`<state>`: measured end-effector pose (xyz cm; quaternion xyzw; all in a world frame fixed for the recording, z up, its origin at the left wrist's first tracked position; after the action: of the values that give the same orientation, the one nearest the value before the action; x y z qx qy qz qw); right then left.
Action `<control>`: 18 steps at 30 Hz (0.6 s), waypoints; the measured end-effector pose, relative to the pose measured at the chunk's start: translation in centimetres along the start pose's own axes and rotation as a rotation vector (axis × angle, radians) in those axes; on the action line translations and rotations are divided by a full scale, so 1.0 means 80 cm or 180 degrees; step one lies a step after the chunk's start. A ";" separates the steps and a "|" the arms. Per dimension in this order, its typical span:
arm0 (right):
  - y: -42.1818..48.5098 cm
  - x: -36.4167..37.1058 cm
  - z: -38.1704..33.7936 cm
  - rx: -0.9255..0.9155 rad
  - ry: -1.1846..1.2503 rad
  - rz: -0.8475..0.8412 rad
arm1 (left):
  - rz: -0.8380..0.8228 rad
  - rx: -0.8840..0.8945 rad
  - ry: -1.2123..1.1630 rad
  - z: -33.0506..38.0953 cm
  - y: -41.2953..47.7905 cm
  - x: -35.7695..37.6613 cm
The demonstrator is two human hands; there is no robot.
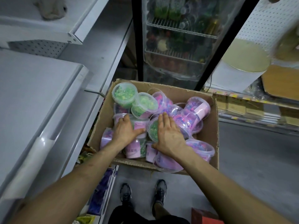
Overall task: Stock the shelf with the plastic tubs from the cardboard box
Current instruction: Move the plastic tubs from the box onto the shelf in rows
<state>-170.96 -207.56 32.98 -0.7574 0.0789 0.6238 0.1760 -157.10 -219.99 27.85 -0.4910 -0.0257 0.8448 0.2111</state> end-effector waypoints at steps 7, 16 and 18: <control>0.009 -0.002 -0.011 0.0221 -0.0418 0.0007 | 0.0238 0.0017 -0.0108 -0.007 -0.012 -0.020; 0.020 -0.008 -0.017 0.0260 -0.0723 0.0270 | 0.0268 0.0277 -0.0428 -0.021 -0.038 -0.062; 0.018 -0.009 -0.015 0.0252 -0.0671 0.0282 | 0.0216 0.0348 -0.0482 -0.023 -0.041 -0.068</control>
<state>-170.52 -209.35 33.61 -0.6758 0.1180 0.7036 0.1853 -152.11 -219.42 32.17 -0.4140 0.0212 0.8863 0.2063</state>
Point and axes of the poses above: each hand's wrist, its own y-axis towards the middle knuckle, its own x-axis out of the palm, z = x × y, the point moved 8 cm from there along y, towards the middle knuckle, and after that the axes turned 7 degrees about z, right-handed, at the moved point
